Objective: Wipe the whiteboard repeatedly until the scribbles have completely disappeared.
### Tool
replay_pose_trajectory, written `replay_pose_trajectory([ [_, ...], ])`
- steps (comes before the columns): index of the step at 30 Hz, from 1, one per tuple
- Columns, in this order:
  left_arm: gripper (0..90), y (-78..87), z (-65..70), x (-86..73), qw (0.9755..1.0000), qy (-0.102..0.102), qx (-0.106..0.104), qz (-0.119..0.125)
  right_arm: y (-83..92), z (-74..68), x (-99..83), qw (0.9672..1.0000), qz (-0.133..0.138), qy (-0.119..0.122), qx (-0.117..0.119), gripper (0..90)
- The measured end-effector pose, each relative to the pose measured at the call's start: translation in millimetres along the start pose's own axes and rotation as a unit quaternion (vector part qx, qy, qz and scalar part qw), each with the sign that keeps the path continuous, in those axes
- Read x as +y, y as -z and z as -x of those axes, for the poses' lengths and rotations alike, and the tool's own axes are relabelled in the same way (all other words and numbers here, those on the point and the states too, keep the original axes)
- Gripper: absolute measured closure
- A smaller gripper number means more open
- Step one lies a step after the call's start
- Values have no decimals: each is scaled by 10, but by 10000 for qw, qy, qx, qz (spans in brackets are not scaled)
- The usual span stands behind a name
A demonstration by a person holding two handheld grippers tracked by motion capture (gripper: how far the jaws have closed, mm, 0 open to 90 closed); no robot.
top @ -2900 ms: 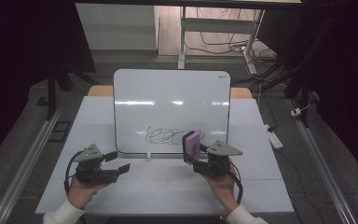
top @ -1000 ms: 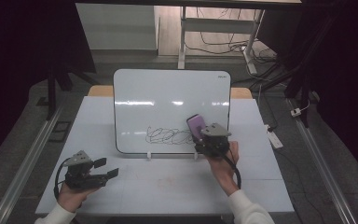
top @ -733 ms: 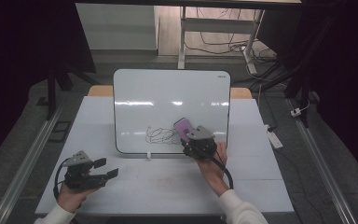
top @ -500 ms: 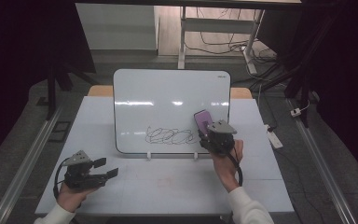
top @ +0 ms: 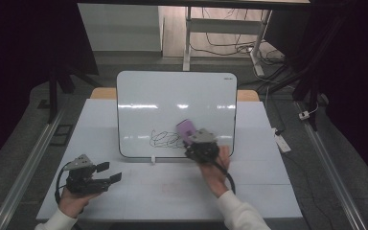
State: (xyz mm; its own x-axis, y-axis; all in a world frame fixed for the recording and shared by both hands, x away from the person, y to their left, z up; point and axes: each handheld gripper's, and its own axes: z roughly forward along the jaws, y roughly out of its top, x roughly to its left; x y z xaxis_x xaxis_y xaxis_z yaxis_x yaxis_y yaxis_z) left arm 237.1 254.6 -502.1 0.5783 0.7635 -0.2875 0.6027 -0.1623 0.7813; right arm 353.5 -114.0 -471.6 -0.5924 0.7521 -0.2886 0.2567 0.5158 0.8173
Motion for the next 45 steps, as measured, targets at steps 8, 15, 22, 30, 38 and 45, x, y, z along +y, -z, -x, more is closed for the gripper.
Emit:
replay_pose_trajectory([
  [8, 269, -2, 15, 6, 10000, 14, 19, 8, 145, 343, -141, 9983, 4, -421, -397, 403],
  [15, 269, -8, 7, 5, 10000, 11, -6, -2, -59, -295, -93, 9995, -67, 286, 108, 403],
  [22, 269, -12, 1, 8, 10000, 12, -30, 3, 139, 219, -237, 9985, 27, -283, -461, 403],
  [30, 269, 7, 20, 11, 10000, 4, 3, 30, -101, -292, -26, 9998, 192, 109, -1, 402],
  [38, 270, 15, -5, 2, 10000, 30, -6, 38, -262, -659, 133, 9978, 169, 516, 377, 402],
  [45, 270, 24, 20, 1, 10000, 2, 8, 45, -163, -245, 186, 9994, 300, 48, -144, 403],
])
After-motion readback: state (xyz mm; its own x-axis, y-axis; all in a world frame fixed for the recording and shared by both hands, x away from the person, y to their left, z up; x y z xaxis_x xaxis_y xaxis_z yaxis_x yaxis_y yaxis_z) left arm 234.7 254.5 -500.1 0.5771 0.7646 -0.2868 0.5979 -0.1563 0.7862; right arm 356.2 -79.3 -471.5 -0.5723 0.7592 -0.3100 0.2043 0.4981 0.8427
